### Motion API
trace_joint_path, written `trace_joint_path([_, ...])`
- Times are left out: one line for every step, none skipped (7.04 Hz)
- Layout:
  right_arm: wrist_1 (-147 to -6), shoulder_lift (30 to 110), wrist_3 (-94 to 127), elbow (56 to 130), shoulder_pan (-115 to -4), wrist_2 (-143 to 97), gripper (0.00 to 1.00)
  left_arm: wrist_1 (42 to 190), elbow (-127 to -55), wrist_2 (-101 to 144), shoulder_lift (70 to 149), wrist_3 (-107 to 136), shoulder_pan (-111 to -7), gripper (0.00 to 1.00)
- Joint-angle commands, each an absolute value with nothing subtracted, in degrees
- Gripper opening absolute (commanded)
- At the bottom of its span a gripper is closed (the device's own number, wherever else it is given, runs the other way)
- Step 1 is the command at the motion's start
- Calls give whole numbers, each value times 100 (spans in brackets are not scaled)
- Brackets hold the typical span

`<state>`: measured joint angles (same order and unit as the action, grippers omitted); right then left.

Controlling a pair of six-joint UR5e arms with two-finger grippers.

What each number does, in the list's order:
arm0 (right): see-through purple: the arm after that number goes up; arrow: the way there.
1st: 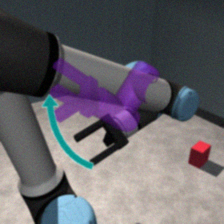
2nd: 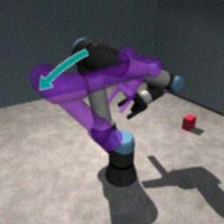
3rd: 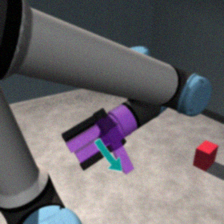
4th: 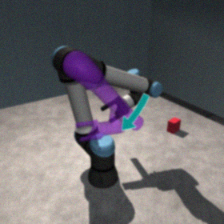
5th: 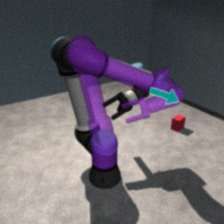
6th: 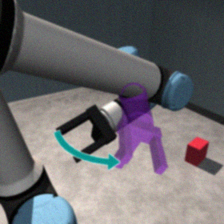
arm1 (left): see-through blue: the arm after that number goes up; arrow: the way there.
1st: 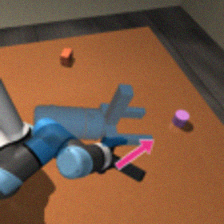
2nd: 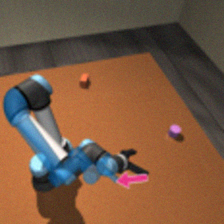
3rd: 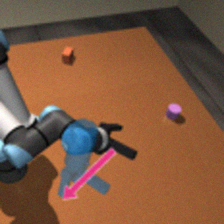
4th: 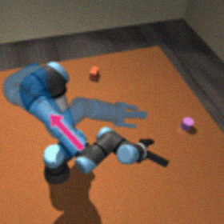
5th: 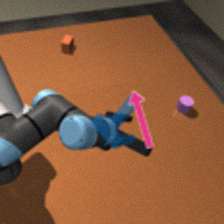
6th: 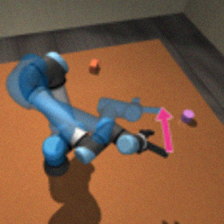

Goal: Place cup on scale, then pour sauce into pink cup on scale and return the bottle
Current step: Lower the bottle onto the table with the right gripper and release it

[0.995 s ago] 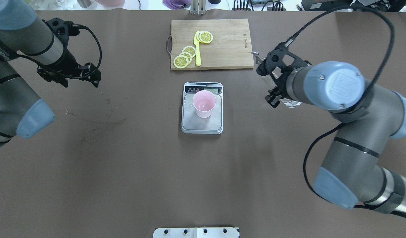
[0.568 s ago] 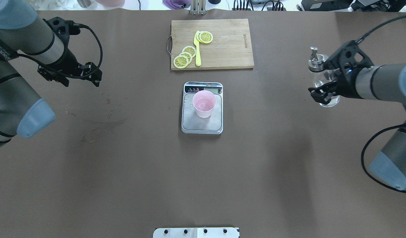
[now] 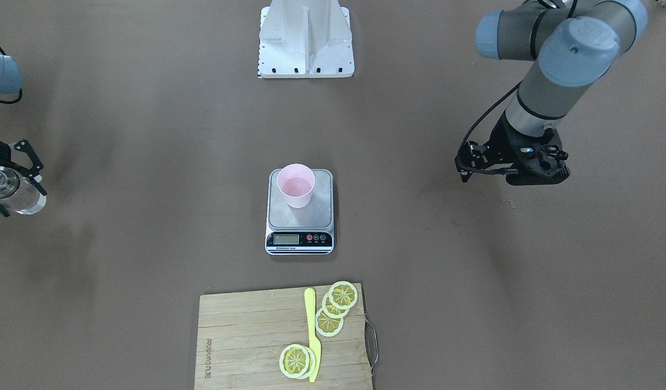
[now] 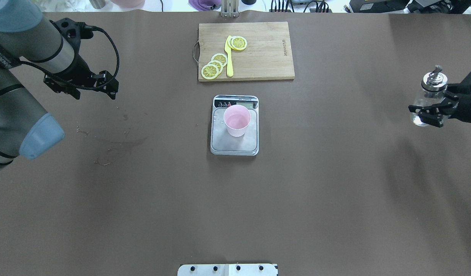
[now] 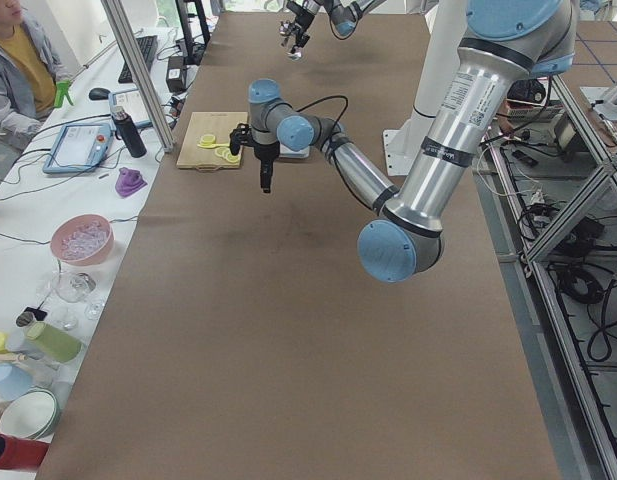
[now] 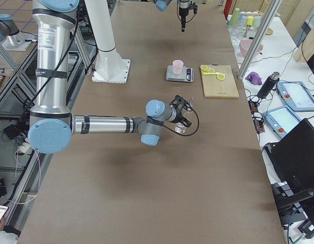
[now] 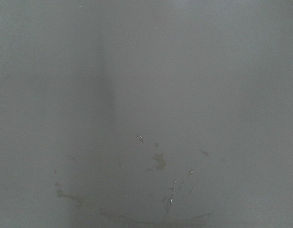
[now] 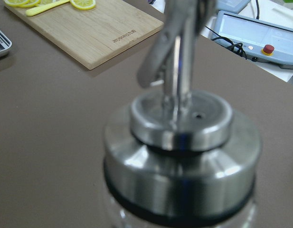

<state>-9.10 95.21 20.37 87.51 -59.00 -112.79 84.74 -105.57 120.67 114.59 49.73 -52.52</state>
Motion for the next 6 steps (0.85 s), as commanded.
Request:
trace_joint_path([573,9536,3035,8028,-6021,-11382,0,8455,-10582,12067,11461,4983,-5265,97])
trace_joint_path([1354,9432,3198,7520,-6012,-11312,0,8455,-10582,12067,11470,4983,-5265,97])
trace_joint_path([1910,9161,3208,7054,-6003,-11329,0,8446,-10599,12067,11470,5010,-5265,97])
trace_joint_path([2038,8976,3182,6936,-5951,-11320,0,8446,-10634,12076,11470,5010,-5273,97])
trace_joint_path([2126,8887,3112,6917,-5941,-11320,0,8446,-10617,12076,11461,5001,-5273,97])
trace_joint_path([2231,8886,3103,6804,-5941,-11259,6,8446,-10600,12076,11461,5001,-5273,97])
